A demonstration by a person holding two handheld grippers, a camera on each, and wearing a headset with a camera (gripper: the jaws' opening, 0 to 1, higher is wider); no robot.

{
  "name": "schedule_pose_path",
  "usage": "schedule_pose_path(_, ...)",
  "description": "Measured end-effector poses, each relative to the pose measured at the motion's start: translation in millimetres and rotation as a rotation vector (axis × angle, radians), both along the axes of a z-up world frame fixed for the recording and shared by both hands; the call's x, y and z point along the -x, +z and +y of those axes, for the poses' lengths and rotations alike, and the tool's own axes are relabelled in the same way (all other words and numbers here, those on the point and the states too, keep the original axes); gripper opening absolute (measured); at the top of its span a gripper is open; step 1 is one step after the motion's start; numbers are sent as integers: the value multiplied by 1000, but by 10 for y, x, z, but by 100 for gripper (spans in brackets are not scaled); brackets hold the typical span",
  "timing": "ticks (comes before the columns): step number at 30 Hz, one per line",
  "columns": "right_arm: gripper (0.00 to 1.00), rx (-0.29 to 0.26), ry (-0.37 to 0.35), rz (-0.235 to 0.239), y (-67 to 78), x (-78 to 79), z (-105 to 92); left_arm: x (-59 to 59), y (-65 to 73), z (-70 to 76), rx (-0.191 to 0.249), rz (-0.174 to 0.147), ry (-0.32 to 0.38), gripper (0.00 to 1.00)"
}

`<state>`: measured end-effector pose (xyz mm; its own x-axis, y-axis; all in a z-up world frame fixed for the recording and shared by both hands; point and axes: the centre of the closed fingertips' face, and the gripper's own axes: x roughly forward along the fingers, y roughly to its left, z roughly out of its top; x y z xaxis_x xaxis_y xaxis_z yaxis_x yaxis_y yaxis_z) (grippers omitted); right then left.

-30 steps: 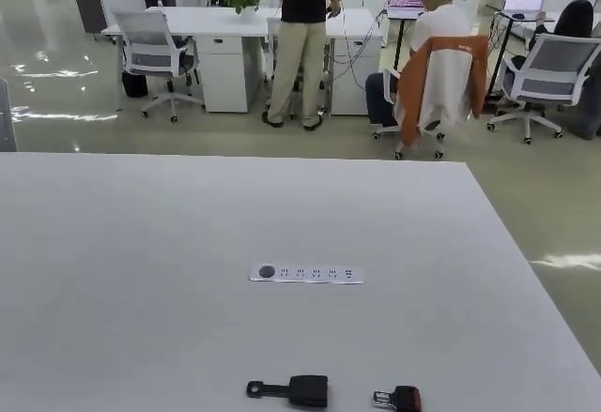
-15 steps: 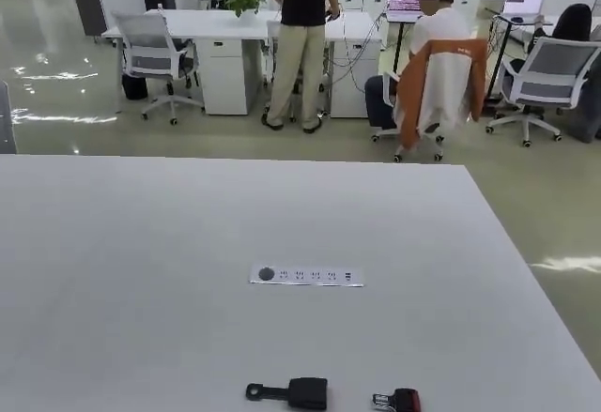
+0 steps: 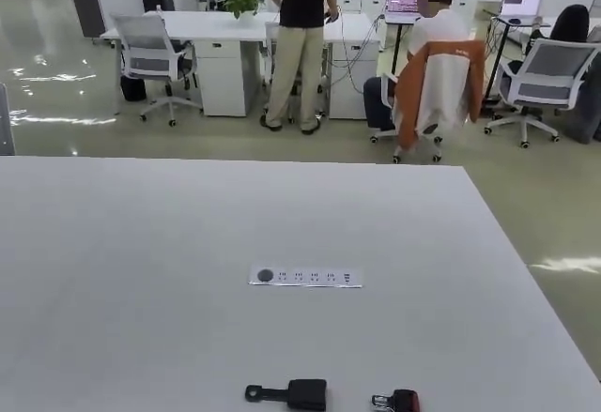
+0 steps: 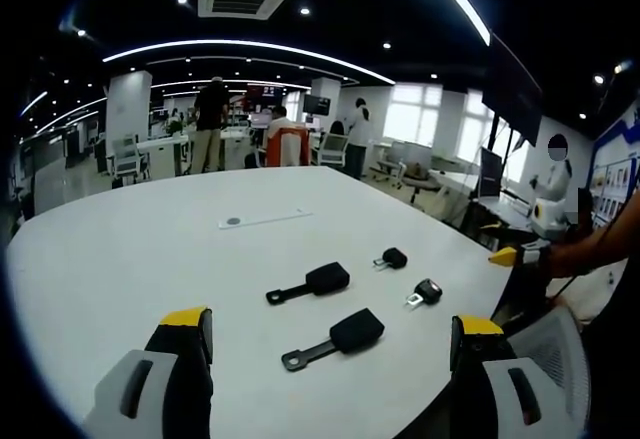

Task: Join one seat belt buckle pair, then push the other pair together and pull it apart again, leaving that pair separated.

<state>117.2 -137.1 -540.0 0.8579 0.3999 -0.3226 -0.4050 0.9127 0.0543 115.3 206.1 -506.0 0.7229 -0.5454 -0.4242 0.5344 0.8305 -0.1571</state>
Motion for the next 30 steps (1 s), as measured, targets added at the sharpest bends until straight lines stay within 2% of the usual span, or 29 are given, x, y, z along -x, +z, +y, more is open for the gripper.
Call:
schedule_pose_path(10,96,1,0,0,-31,-7,-7,-3,11,-29,-2,1,-5,100)
schedule_pose_path(22,95,5,12,10,-54,21,35,-38,-110,-15,-7,10,-20,100)
schedule_pose_path(30,95,15,29,22,-93,8,71,-42,-130,-94,-12,19,-35,100)
